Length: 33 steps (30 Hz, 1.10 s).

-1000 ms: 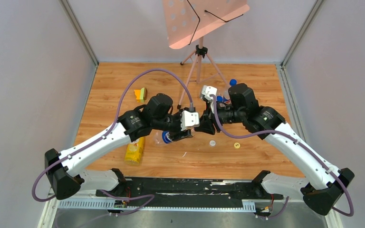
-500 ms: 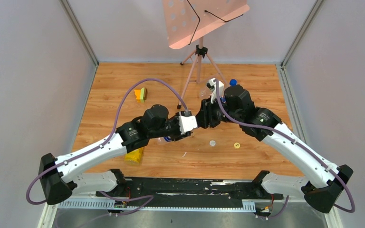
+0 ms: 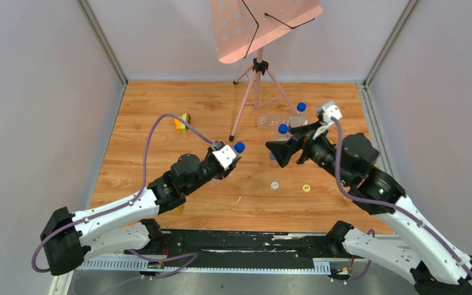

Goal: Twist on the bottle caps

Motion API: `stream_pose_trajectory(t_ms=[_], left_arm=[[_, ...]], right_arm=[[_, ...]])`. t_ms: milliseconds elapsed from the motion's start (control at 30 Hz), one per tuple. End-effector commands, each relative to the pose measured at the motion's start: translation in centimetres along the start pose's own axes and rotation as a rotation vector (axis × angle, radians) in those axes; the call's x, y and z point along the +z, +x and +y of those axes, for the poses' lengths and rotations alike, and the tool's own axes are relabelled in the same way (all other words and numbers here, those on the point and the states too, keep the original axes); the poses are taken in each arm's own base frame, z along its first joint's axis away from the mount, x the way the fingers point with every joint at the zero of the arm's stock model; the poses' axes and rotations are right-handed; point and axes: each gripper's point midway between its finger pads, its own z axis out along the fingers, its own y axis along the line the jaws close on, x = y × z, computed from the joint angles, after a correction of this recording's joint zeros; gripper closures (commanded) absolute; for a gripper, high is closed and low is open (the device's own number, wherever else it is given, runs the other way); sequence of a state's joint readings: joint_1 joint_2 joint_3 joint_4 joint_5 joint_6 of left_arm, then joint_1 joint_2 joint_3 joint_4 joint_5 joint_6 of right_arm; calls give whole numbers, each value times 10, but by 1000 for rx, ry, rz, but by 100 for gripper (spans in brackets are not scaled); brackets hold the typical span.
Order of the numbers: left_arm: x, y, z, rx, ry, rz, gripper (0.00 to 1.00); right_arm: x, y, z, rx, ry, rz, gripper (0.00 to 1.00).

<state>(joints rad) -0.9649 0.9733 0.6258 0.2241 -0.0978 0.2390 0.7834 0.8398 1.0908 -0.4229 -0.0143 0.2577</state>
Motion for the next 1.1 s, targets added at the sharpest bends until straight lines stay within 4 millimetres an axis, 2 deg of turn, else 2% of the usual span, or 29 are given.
stream_pose_trajectory(t_ms=[0,167,267,300,333,367,400,433,467,500,533,567,667,833,933,1067], left_arm=[[-5,-39,51,-174,-260,-231,77],[-6,-37,83,-300,-407,-360,81],[6,-29,90,-300,-414,-365,79],[7,-31,98,-302,-435,-388,78],[13,-23,99,-301,-444,-370,77],[12,-28,109,-304,-474,-406,77],[18,-20,111,-302,-485,-396,77],[15,-26,120,-305,-511,-444,77],[22,-15,124,-301,-525,-428,77],[20,-23,130,-295,-542,-479,77],[27,-11,131,-284,-552,-459,77],[25,-17,138,-269,-586,-498,77],[37,-3,152,-287,-613,-494,77],[50,5,168,-266,-601,-494,74],[51,14,184,-263,-620,-489,71],[58,28,193,-280,-613,-482,68]], right_arm=[[-33,-41,-38,-116,195,-253,0],[-71,-35,-63,-239,293,-348,0],[-89,-28,-82,-282,386,-395,0],[-94,-24,-90,-283,422,-405,0],[-100,-20,-97,-287,460,-411,0],[-107,-19,-104,-289,495,-427,0],[-112,-15,-109,-289,523,-433,0],[-117,-12,-113,-290,541,-440,0],[-120,-8,-117,-293,559,-444,0],[-123,-4,-120,-292,573,-449,0],[-127,-1,-123,-286,586,-459,0],[-130,3,-127,-280,600,-467,0],[-139,12,-135,-274,638,-495,0],[-153,12,-141,-255,674,-537,0],[-153,16,-144,-260,688,-525,0],[-149,17,-143,-267,682,-513,0]])
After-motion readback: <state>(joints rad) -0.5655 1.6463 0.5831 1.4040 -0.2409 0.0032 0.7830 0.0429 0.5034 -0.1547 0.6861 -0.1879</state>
